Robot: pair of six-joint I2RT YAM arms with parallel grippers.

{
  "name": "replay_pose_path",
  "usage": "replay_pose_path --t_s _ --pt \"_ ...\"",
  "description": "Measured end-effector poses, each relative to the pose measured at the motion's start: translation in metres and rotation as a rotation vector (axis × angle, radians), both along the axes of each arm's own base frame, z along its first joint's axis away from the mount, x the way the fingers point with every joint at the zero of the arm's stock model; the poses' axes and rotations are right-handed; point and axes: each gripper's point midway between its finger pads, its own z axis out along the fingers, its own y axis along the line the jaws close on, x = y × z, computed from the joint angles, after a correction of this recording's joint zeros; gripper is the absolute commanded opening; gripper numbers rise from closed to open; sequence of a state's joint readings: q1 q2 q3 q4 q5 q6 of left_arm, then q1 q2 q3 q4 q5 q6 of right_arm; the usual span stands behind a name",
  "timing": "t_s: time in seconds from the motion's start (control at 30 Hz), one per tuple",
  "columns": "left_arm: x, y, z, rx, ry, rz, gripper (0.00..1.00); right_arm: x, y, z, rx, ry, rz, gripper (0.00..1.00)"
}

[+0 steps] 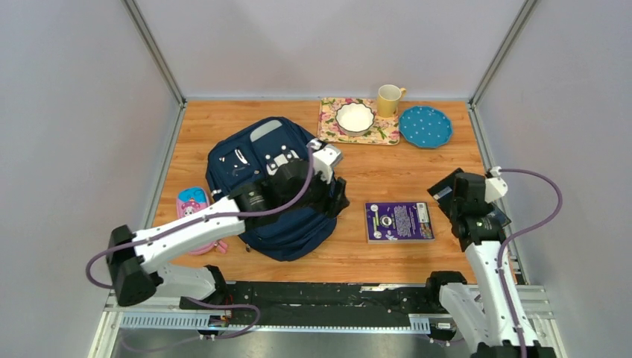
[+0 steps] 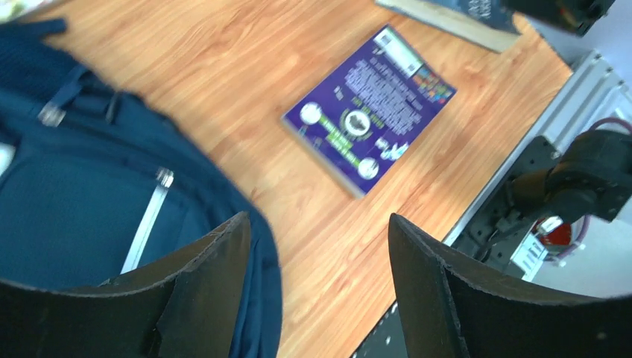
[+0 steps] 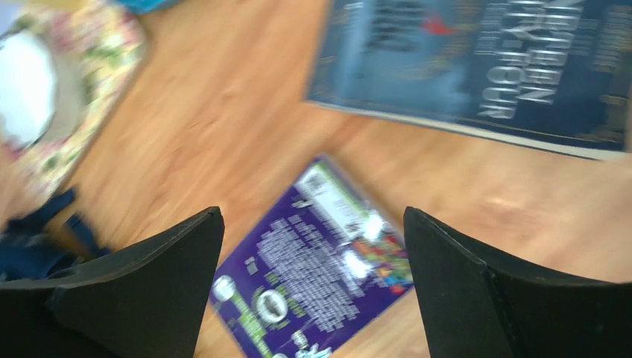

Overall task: Pack the student bag
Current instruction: Pick up the book from the center of the board.

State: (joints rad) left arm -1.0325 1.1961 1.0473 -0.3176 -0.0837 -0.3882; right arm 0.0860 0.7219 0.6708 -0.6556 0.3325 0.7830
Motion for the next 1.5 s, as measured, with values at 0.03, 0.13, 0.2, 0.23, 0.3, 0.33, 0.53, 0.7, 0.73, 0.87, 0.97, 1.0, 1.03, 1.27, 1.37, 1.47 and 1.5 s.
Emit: replay_pose_path --t_s 0.03,0.13,0.2,0.23,0.3,0.33,0.53,0.7,0.73,0.87,0.97,1.0,1.03,1.27,1.37,1.47,1.5 --pt "0.003 -0.011 0.002 0.006 0.002 -0.022 0.75 -0.004 -0.014 -0.006 0.001 0.04 -0.054 0.96" --pt "0.016 -0.052 0.013 -0.001 -0.002 -0.093 0.77 -0.019 -0.056 -0.021 0.017 0.175 -0.232 0.96" --pt "0.023 -0.076 0.017 -0.01 -0.002 -0.138 0.77 -0.026 -0.075 -0.027 0.028 0.233 -0.317 0.96" --pt "0.025 -0.086 0.017 -0.015 0.003 -0.156 0.77 -0.03 -0.081 -0.029 0.033 0.252 -0.347 0.96" --pt "0.031 -0.105 0.015 -0.027 0.025 -0.196 0.77 -0.038 -0.089 -0.034 0.043 0.278 -0.398 0.96" --pt "0.032 -0.115 0.013 -0.032 0.039 -0.22 0.77 -0.041 -0.092 -0.035 0.044 0.289 -0.416 0.96" --pt "0.027 -0.136 -0.017 -0.012 0.134 -0.305 0.77 -0.063 -0.117 -0.048 0.057 0.333 -0.566 0.95" --pt "0.024 -0.137 -0.018 -0.017 0.151 -0.328 0.77 -0.077 -0.135 -0.083 0.152 0.418 -0.666 0.91" --pt "0.023 -0.138 -0.018 -0.018 0.152 -0.331 0.77 -0.079 -0.136 -0.091 0.176 0.438 -0.675 0.88" --pt "0.021 -0.136 -0.023 -0.013 0.162 -0.338 0.76 -0.076 -0.137 -0.111 0.25 0.465 -0.678 0.8" --pt "0.019 -0.136 -0.026 -0.009 0.169 -0.342 0.77 -0.069 -0.139 -0.116 0.27 0.449 -0.667 0.75" --pt "0.019 -0.136 -0.026 -0.01 0.169 -0.343 0.77 -0.066 -0.141 -0.116 0.268 0.441 -0.666 0.75" --pt "0.019 -0.136 -0.026 -0.01 0.169 -0.344 0.77 -0.064 -0.143 -0.117 0.265 0.433 -0.665 0.74" --pt "0.017 -0.137 -0.025 -0.014 0.176 -0.353 0.76 -0.063 -0.146 -0.126 0.256 0.423 -0.676 0.67" --pt "0.015 -0.137 -0.025 -0.018 0.181 -0.36 0.76 -0.062 -0.146 -0.13 0.257 0.408 -0.68 0.55" --pt "0.014 -0.137 -0.026 -0.02 0.188 -0.363 0.76 -0.06 -0.15 -0.132 0.244 0.376 -0.693 0.42" --pt "0.013 -0.137 -0.027 -0.019 0.193 -0.362 0.76 -0.06 -0.152 -0.131 0.236 0.363 -0.699 0.38"
